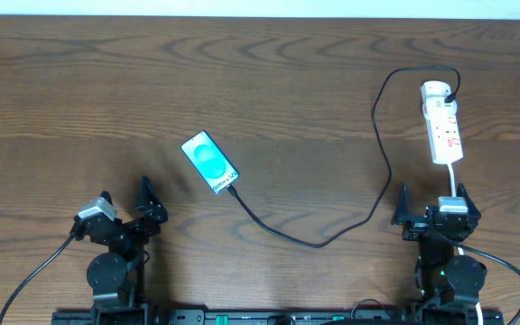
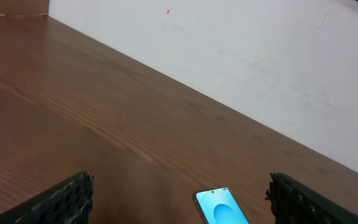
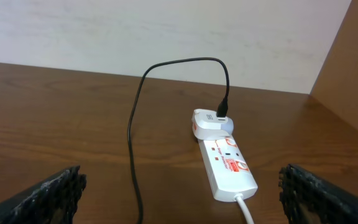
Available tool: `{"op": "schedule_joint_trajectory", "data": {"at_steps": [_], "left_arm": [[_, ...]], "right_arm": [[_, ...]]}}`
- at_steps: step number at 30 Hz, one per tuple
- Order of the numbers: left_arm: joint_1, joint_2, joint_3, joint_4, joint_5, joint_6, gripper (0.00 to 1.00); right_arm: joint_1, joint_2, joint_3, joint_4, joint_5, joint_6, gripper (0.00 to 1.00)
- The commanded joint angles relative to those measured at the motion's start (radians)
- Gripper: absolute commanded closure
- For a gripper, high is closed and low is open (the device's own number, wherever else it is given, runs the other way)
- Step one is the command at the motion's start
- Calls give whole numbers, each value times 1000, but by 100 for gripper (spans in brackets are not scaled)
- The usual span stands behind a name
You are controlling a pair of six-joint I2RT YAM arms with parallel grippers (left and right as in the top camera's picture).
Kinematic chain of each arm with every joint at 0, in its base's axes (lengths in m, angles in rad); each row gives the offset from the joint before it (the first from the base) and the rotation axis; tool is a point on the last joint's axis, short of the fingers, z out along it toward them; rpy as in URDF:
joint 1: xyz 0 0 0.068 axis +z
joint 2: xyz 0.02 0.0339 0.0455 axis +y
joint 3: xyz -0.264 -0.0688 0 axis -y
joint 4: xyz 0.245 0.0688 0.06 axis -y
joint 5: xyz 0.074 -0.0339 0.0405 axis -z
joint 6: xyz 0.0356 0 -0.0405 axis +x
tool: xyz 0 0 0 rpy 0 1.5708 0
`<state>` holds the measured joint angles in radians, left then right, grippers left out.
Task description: Plug charger to phone and switch on socket
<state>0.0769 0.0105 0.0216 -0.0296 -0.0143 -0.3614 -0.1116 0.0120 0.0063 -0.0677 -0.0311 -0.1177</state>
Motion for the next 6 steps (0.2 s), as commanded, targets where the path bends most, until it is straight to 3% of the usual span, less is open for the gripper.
{"op": "schedule_joint_trajectory", "data": {"at_steps": [1, 6], "left_arm": [[3, -6, -17, -42, -24, 17, 10], [3, -6, -17, -42, -24, 17, 10]], "right_arm": [[14, 0, -1, -4, -13, -11, 1], [14, 0, -1, -4, -13, -11, 1]]}}
